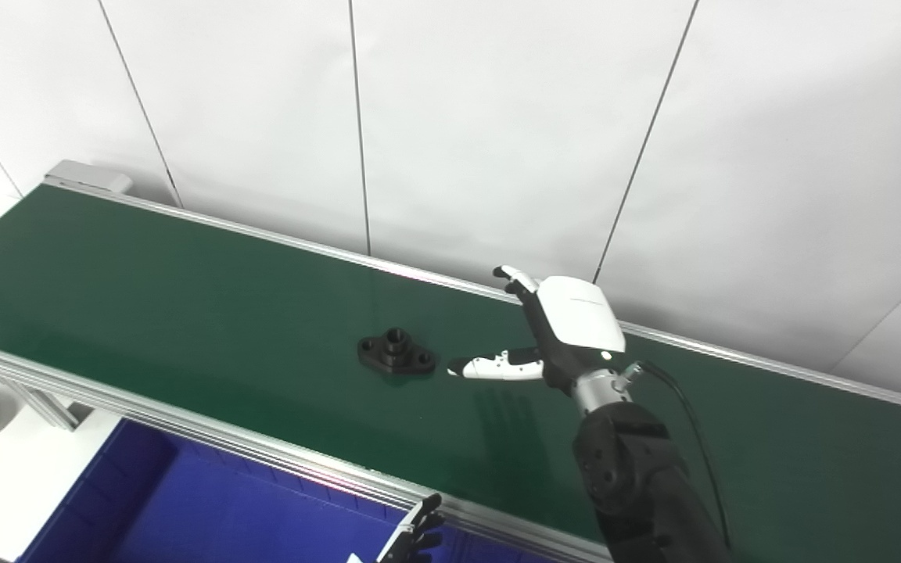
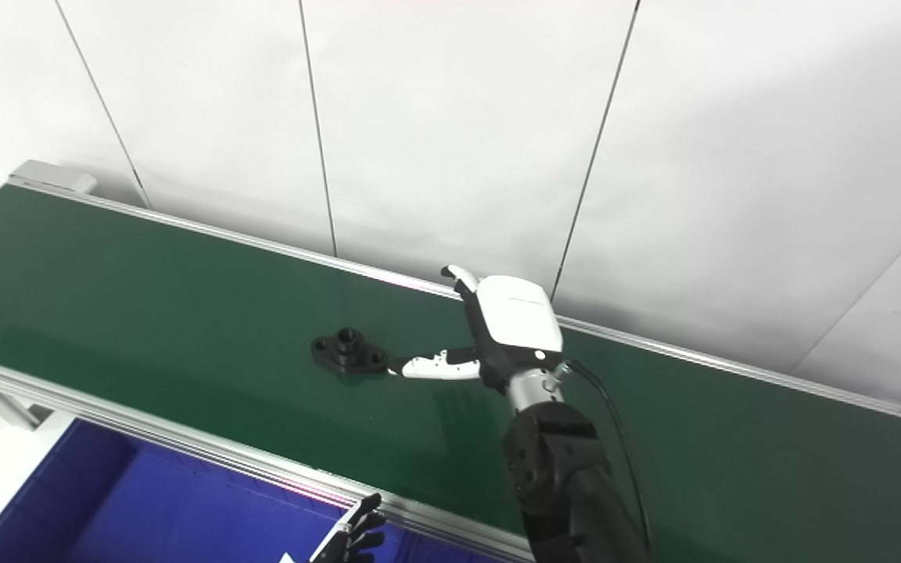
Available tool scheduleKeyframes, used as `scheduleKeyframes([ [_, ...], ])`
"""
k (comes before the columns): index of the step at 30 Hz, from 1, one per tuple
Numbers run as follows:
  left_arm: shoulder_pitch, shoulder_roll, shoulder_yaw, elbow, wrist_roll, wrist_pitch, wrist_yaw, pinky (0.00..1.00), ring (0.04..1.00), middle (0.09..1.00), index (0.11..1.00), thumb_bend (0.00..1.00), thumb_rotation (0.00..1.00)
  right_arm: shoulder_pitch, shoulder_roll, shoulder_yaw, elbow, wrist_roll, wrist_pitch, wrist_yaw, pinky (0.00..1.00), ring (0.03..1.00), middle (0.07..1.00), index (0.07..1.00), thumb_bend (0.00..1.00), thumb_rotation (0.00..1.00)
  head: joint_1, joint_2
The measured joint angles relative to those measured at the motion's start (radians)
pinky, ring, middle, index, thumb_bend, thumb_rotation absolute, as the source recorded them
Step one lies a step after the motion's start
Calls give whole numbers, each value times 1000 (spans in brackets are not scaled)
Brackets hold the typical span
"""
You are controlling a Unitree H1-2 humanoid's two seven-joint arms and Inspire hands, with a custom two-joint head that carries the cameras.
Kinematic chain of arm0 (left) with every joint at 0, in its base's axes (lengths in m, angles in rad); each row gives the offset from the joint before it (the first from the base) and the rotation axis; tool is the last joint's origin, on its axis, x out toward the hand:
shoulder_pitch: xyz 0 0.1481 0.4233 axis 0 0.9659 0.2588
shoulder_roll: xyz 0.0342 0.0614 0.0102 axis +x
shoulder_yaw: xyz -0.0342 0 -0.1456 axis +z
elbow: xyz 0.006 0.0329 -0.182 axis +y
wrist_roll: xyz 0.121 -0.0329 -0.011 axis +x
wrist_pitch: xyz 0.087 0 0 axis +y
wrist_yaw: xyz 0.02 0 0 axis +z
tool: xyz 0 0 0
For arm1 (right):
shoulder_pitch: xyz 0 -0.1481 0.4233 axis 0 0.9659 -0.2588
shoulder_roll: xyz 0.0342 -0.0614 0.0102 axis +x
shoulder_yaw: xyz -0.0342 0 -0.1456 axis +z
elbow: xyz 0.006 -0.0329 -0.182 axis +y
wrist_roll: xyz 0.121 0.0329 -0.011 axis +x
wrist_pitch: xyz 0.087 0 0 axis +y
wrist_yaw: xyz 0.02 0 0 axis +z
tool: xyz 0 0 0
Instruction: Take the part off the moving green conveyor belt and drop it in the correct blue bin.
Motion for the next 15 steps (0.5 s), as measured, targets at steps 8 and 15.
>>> scheduleKeyframes([
  [8, 0, 1, -1, 0, 2, 1, 0, 780, 880, 936, 934, 469, 861, -30, 24, 43, 113, -8, 0, -25, 556, 675, 775, 841, 1000, 702, 3, 8],
  [15, 0, 6, -7, -2, 11, 4, 0, 848, 931, 959, 941, 454, 866, -63, 25, 75, 171, -11, 0, -34, 535, 675, 785, 835, 1000, 672, 11, 23],
])
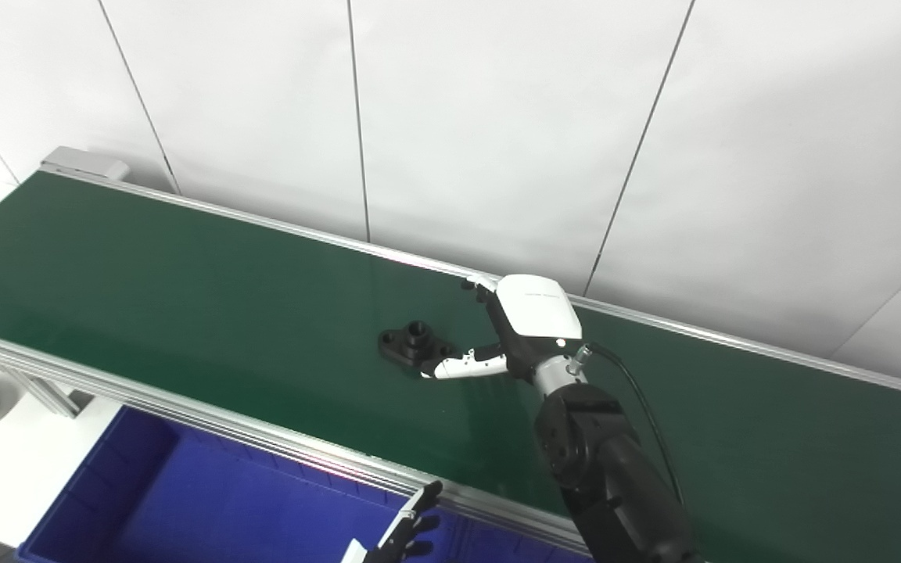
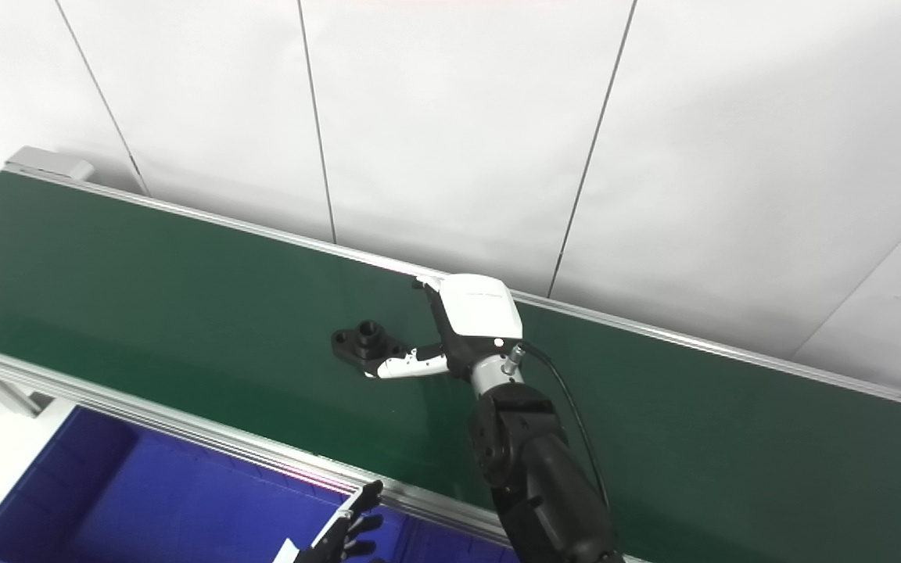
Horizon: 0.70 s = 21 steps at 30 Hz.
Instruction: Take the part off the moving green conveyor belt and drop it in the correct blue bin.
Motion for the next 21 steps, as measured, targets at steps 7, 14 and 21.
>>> scheduleKeyframes([
  [7, 0, 2, -3, 0, -1, 1, 1, 826, 917, 946, 928, 408, 840, -3, 0, 10, 34, 4, 0, 0, 545, 685, 793, 830, 990, 655, 23, 8],
  [14, 0, 3, -5, 1, -1, 0, 14, 836, 929, 955, 936, 377, 828, -7, 0, 32, 105, 5, 0, -9, 514, 665, 784, 816, 974, 656, 61, 9],
  [21, 0, 6, -8, 2, 1, 0, 36, 830, 915, 944, 929, 369, 790, -25, 0, 58, 189, 3, -6, -105, 432, 538, 645, 706, 895, 461, 101, 14],
])
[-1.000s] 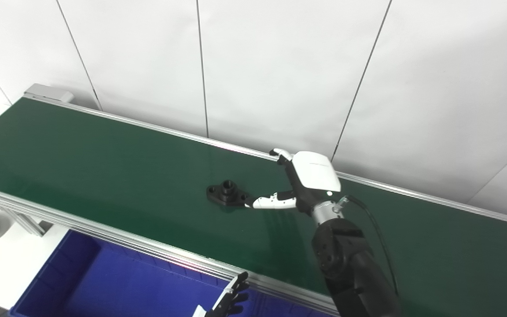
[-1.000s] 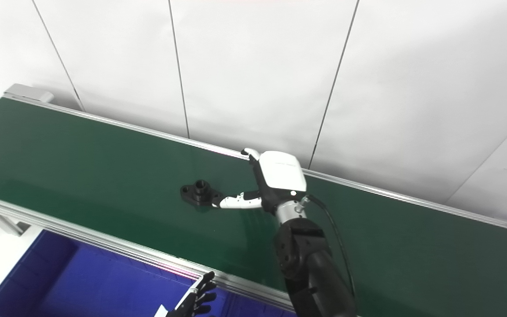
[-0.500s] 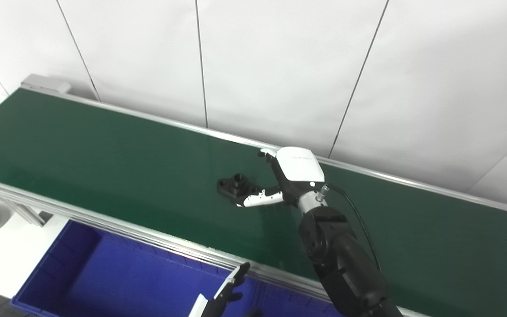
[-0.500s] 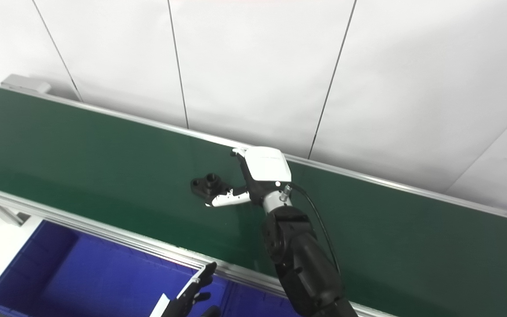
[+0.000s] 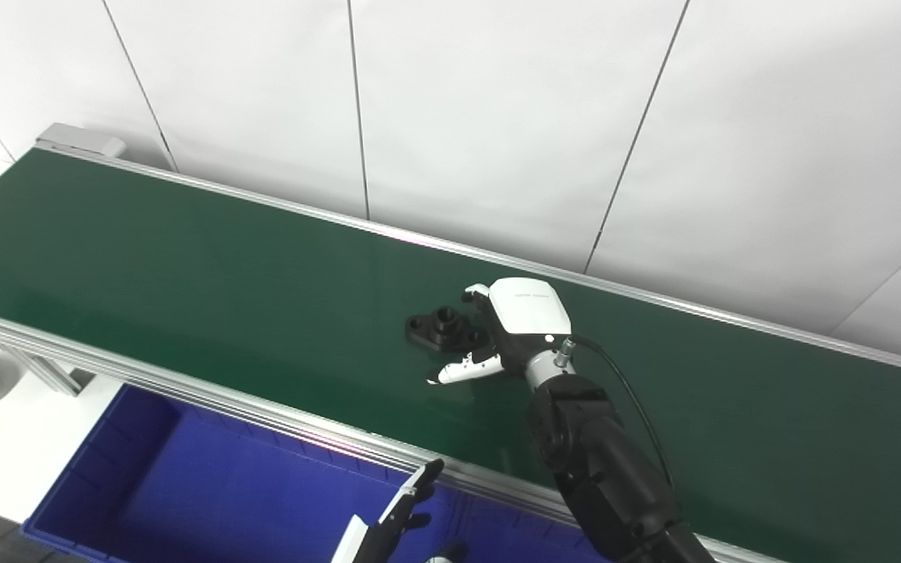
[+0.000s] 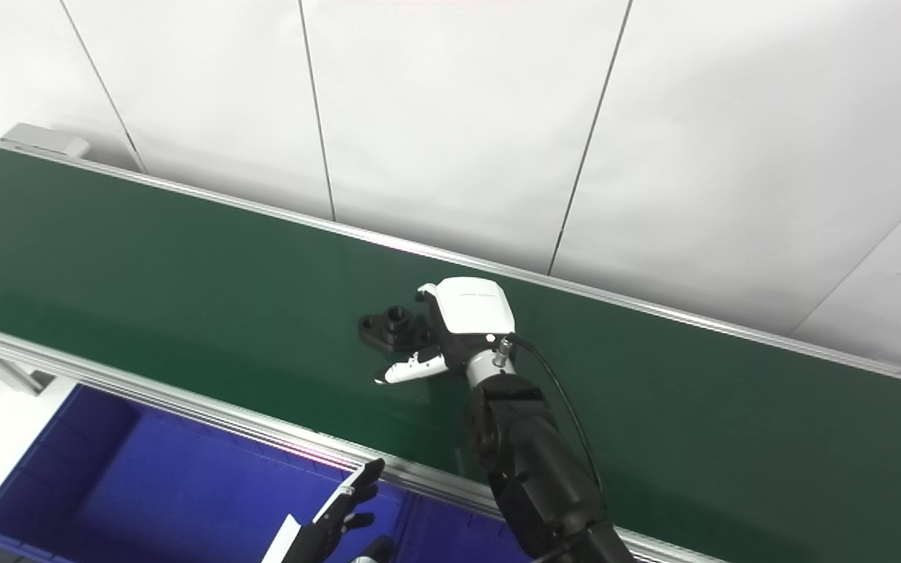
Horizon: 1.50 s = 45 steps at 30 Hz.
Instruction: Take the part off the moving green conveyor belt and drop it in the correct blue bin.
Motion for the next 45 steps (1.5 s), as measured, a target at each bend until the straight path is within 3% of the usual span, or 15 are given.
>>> scheduleKeyframes([
  [2, 0, 0, 0, 0, 0, 0, 3, 822, 905, 938, 920, 363, 762, -7, 1, 5, 32, 1, -9, -44, 345, 444, 563, 659, 822, 352, 3, 0],
  [3, 0, 0, 0, 0, 0, -1, 9, 797, 890, 927, 915, 354, 762, -10, 1, 7, 51, 3, -17, -69, 237, 322, 445, 627, 757, 255, 8, 0],
  [4, 0, 0, 0, 1, 0, -3, 18, 796, 889, 927, 915, 354, 762, -13, 2, 9, 68, 7, -23, -94, 231, 315, 439, 625, 753, 250, 8, 0],
  [6, -1, 0, 0, 1, 1, -5, 35, 778, 883, 926, 922, 374, 812, -15, 3, 11, 90, 21, -43, -139, 140, 202, 302, 525, 579, 160, 15, 2],
  [10, -2, 3, -3, 1, 5, -5, 44, 806, 899, 935, 932, 394, 787, -16, 11, 34, 118, 33, -103, -240, 89, 148, 240, 486, 515, 112, 28, 0],
  [16, -3, 8, -8, 0, 12, -5, 45, 798, 902, 943, 937, 402, 779, -16, 21, 59, 160, 33, -115, -358, 102, 163, 276, 486, 512, 112, 32, -2],
  [23, -1, 26, -32, -2, 61, -4, 56, 808, 906, 951, 952, 405, 771, -16, 21, 73, 170, 35, -116, -402, 100, 158, 270, 487, 512, 118, 40, -6],
  [26, -1, 30, -36, -6, 78, -4, 65, 776, 882, 941, 942, 414, 823, -16, 20, 76, 176, 37, -116, -415, 103, 160, 275, 488, 513, 119, 37, -5],
  [33, -1, 31, -36, -10, 102, -5, 85, 817, 903, 939, 934, 372, 731, -15, 20, 82, 186, 38, -116, -446, 92, 148, 247, 486, 512, 121, 2, 0],
  [39, -1, 31, -38, -6, 74, -4, 82, 847, 930, 968, 965, 386, 803, 4, 6, 86, 148, 56, -117, -435, 109, 165, 271, 487, 510, 126, -56, 8],
  [43, 0, 33, -41, -2, 38, 0, 64, 831, 888, 931, 963, 449, 832, 56, -31, 99, 24, 79, -118, -349, 120, 180, 307, 490, 508, 132, -90, 14],
  [45, 1, 33, -42, -2, 21, 9, 54, 861, 897, 942, 969, 464, 865, 82, -49, 105, -38, 82, -117, -305, 118, 181, 314, 489, 507, 132, -165, 26],
])
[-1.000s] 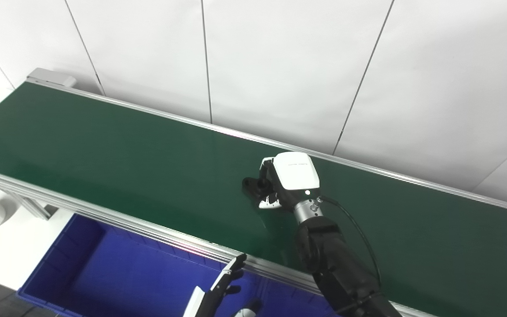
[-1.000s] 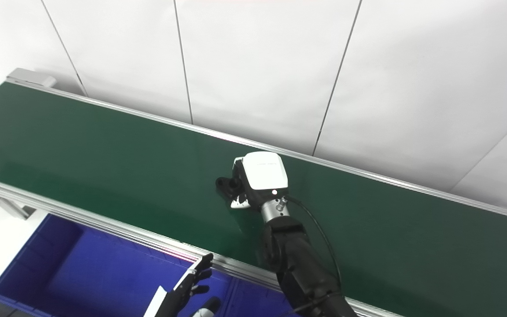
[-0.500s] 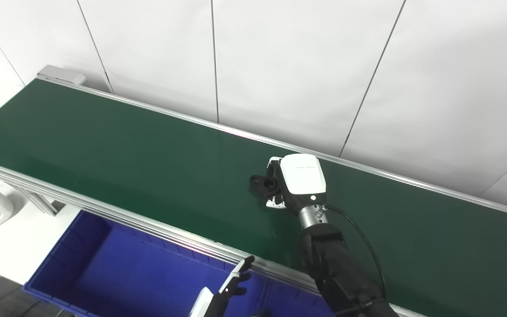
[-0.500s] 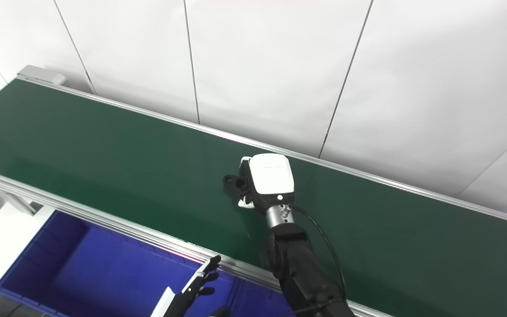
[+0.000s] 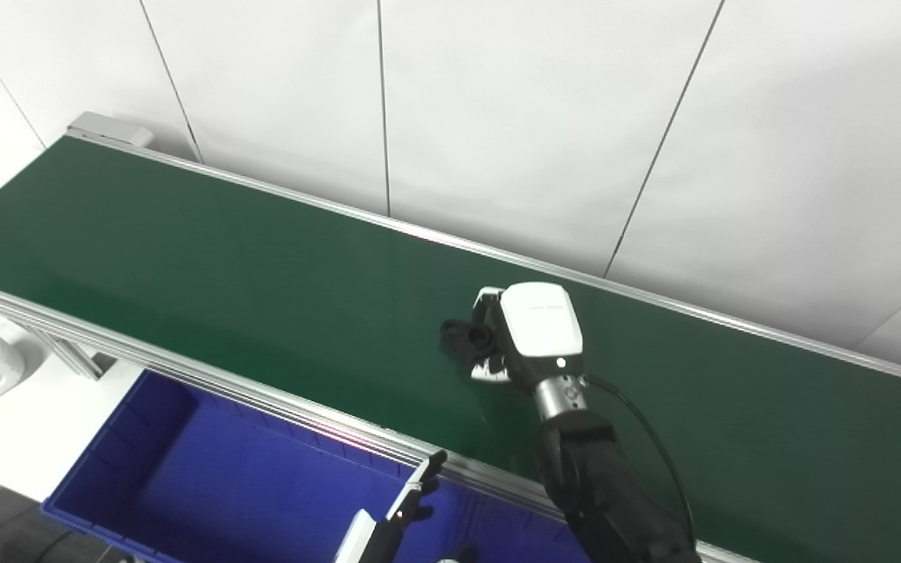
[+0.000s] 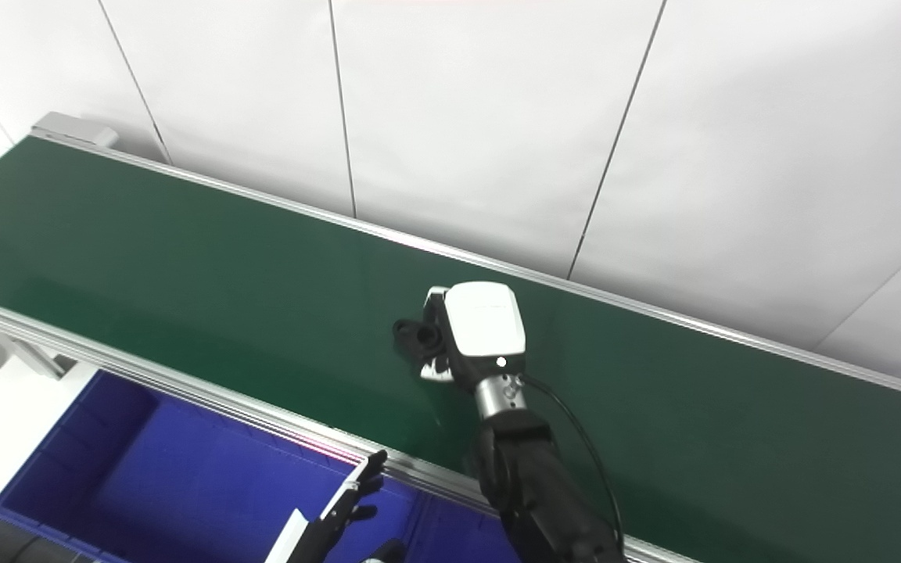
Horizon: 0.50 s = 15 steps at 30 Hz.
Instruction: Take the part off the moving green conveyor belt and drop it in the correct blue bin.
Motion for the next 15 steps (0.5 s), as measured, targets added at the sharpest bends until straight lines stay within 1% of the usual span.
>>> scheduleKeyframes([
  [2, 2, 1, -2, -2, -14, 23, -10, 878, 903, 954, 983, 468, 891, 25, -26, 4, -98, 1, 0, 73, 121, 187, 315, 489, 507, 131, 0, 0],
  [3, 4, 1, -2, -2, -28, 34, -17, 875, 895, 949, 990, 468, 902, 31, -39, 5, -147, -1, 0, 102, 122, 188, 314, 489, 507, 130, -70, 12],
  [4, 5, 3, -2, -3, -47, 43, -24, 885, 890, 945, 996, 461, 923, 36, -54, 5, -204, -3, 0, 138, 123, 188, 316, 489, 507, 131, -92, 17],
  [5, 9, 7, -3, -16, -75, 54, -38, 904, 896, 946, 998, 462, 941, 37, -67, 4, -251, -7, 0, 161, 124, 189, 322, 489, 507, 131, -92, 17],
  [6, 21, 9, -13, -60, -112, 70, -47, 926, 899, 939, 999, 462, 956, 37, -77, 0, -298, -10, 1, 193, 126, 191, 329, 489, 507, 130, -136, 26],
  [7, 31, 10, -20, -102, -136, 73, -58, 946, 901, 926, 1000, 458, 970, 38, -88, -5, -345, -15, 2, 222, 128, 192, 335, 488, 506, 130, -137, 26],
  [9, 39, 10, -36, -228, -166, 73, -82, 983, 906, 911, 1000, 441, 984, 45, -115, -18, -463, -37, 3, 295, 135, 200, 349, 488, 506, 130, -178, 37],
  [10, 36, 8, -37, -257, -178, 72, -88, 993, 907, 908, 1000, 436, 988, 46, -121, -23, -509, -48, 3, 316, 137, 202, 354, 488, 506, 130, -213, 46],
  [11, 33, 4, -36, -273, -182, 81, -92, 998, 905, 907, 1000, 445, 996, 47, -122, -28, -540, -56, 3, 339, 137, 203, 423, 486, 518, 53, -241, 61],
  [12, 30, 2, -36, -282, -196, 104, -98, 999, 903, 907, 1000, 444, 998, 60, -128, -39, -586, -72, 6, 380, 136, 202, 446, 486, 522, 27, -246, 63],
  [13, 30, 0, -35, -284, -200, 118, -103, 1000, 898, 906, 1000, 437, 1000, 76, -138, -45, -625, -82, 7, 408, 133, 200, 463, 485, 526, 8, -267, 75],
  [14, 31, -1, -33, -285, -201, 134, -104, 1000, 897, 906, 1000, 437, 1000, 98, -150, -50, -667, -95, 7, 440, 132, 199, 464, 485, 526, 6, -267, 75],
  [15, 31, -2, -29, -285, -202, 146, -105, 1000, 886, 901, 1000, 427, 1000, 123, -165, -54, -698, -108, 7, 468, 129, 193, 467, 485, 527, 3, -296, 90],
])
